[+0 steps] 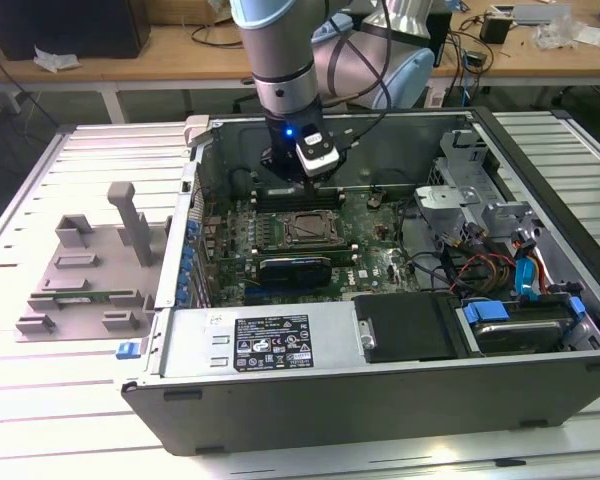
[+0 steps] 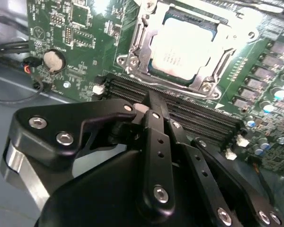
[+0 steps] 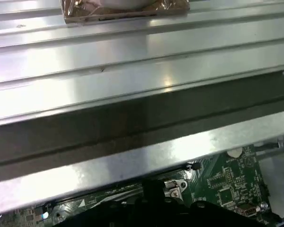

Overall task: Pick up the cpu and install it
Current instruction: 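Install the first cpu locking lever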

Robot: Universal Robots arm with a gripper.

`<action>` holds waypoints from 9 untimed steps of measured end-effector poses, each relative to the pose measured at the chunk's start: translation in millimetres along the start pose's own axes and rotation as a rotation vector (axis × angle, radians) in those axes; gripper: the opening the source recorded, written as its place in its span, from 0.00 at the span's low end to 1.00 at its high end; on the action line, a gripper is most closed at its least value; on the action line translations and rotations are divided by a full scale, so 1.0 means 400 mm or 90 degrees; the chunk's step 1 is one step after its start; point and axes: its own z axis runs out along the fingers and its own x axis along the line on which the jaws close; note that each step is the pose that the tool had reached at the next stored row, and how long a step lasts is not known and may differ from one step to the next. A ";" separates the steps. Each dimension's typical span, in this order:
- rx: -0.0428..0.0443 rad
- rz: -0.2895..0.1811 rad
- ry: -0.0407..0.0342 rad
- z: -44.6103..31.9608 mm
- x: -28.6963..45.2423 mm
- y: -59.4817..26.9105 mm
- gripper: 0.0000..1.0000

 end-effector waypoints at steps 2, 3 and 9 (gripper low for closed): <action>0.0107 0.000 0.0068 0.000 0.000 0.000 0.11; 0.0184 -0.001 0.0117 0.000 0.000 0.000 0.11; 0.0219 -0.009 0.0219 0.001 0.000 0.000 0.11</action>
